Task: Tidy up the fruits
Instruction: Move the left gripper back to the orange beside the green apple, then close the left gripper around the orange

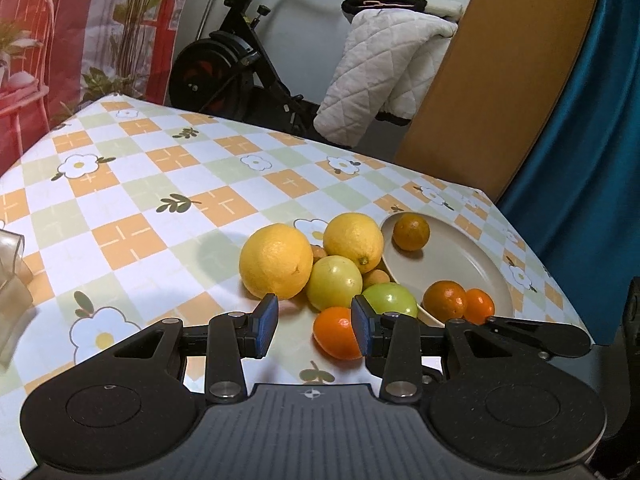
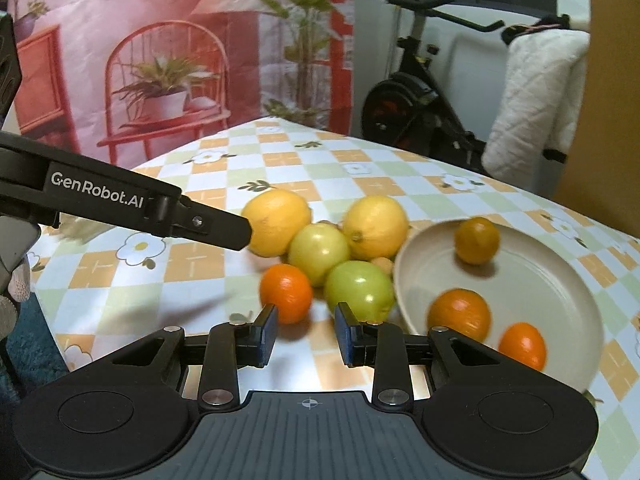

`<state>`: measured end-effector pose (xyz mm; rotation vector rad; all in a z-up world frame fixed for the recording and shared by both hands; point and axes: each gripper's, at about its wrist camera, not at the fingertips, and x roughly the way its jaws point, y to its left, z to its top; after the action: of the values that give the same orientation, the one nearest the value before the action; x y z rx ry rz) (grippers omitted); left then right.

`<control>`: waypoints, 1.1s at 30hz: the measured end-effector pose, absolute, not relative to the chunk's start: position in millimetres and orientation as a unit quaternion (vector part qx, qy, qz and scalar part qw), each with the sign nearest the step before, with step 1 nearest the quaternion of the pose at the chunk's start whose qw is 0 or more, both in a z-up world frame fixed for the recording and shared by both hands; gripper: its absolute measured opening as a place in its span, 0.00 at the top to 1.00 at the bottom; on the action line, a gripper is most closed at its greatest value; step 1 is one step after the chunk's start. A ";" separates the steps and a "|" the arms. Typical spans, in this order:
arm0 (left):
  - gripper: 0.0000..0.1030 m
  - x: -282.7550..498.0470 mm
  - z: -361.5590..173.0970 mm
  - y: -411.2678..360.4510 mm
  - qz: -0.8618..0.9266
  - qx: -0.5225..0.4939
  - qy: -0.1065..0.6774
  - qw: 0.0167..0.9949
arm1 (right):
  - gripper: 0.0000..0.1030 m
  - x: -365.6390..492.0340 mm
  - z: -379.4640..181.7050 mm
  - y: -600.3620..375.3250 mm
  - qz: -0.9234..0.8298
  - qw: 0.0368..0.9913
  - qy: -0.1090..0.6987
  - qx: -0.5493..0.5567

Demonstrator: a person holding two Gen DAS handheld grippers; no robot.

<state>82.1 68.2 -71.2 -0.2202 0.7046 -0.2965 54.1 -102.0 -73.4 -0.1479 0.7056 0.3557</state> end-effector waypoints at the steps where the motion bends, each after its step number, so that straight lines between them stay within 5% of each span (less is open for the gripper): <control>1: 0.59 82.4 -71.3 67.9 -0.145 -0.108 0.344 0.921 | 0.72 56.2 -74.0 -99.6 0.175 0.919 0.345 -0.073; 33: 0.57 112.0 -105.9 43.6 -0.192 -0.118 0.380 0.897 | 0.69 75.1 -95.2 -87.3 0.185 0.914 0.352 -0.084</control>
<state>112.0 43.6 -105.9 -0.2447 0.7867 -0.3985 75.1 -87.3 -95.2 -0.1735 0.7249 0.3820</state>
